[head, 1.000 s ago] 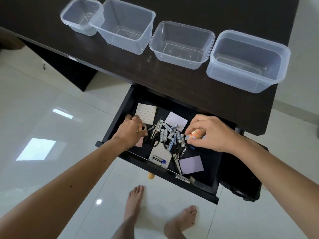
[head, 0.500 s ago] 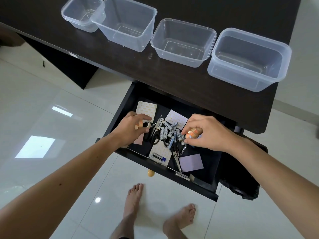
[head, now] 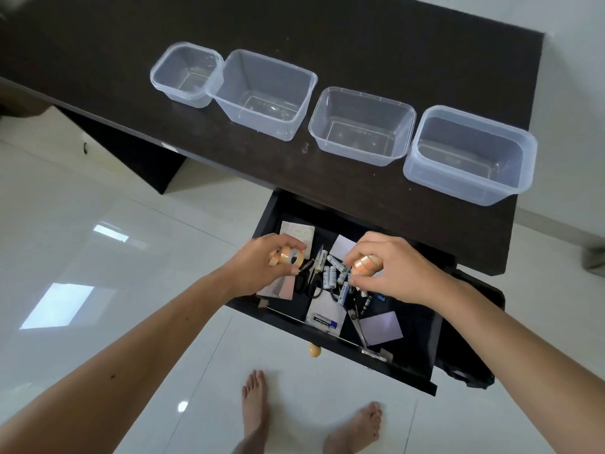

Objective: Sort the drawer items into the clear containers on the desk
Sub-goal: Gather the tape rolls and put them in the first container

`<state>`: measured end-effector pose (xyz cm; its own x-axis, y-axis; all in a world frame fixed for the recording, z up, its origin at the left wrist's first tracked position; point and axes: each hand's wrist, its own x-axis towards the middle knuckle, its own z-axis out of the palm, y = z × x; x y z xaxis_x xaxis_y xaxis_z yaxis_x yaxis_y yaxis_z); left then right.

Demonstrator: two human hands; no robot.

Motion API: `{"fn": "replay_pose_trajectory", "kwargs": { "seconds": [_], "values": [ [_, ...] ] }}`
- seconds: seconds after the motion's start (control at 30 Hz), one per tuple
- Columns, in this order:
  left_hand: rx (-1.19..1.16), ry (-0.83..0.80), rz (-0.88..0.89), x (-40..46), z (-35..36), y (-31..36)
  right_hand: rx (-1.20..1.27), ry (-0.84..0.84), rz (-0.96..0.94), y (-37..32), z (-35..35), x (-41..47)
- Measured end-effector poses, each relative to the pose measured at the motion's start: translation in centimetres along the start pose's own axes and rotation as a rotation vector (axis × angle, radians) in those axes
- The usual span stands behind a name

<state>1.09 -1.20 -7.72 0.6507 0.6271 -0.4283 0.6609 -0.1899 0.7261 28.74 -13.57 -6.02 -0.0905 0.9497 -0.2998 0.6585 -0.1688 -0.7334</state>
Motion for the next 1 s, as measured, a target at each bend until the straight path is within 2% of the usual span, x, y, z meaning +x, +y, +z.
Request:
{"fn": "replay_pose_trajectory", "kwargs": {
  "seconds": [0.17,0.47,0.6,0.83,1.0],
  "values": [
    [-0.046,0.009,0.049,-0.8,-6.1,0.0,-0.002,0.043,-0.022,-5.8,-0.3,3.2],
    [-0.041,0.184,0.127,-0.7,-20.4,0.0,-0.049,0.125,-0.103,-17.5,-2.5,12.2],
    [-0.06,0.274,0.097,0.7,-25.3,-0.5,-0.035,0.17,-0.132,-21.8,-4.2,18.1],
    [-0.123,0.476,0.079,6.3,-31.9,-2.2,-0.06,0.252,-0.168,-25.2,-6.8,29.2],
    [-0.13,0.53,0.094,11.2,-34.3,-2.7,-0.118,0.263,-0.162,-25.0,-7.1,35.9]
  ]
}}
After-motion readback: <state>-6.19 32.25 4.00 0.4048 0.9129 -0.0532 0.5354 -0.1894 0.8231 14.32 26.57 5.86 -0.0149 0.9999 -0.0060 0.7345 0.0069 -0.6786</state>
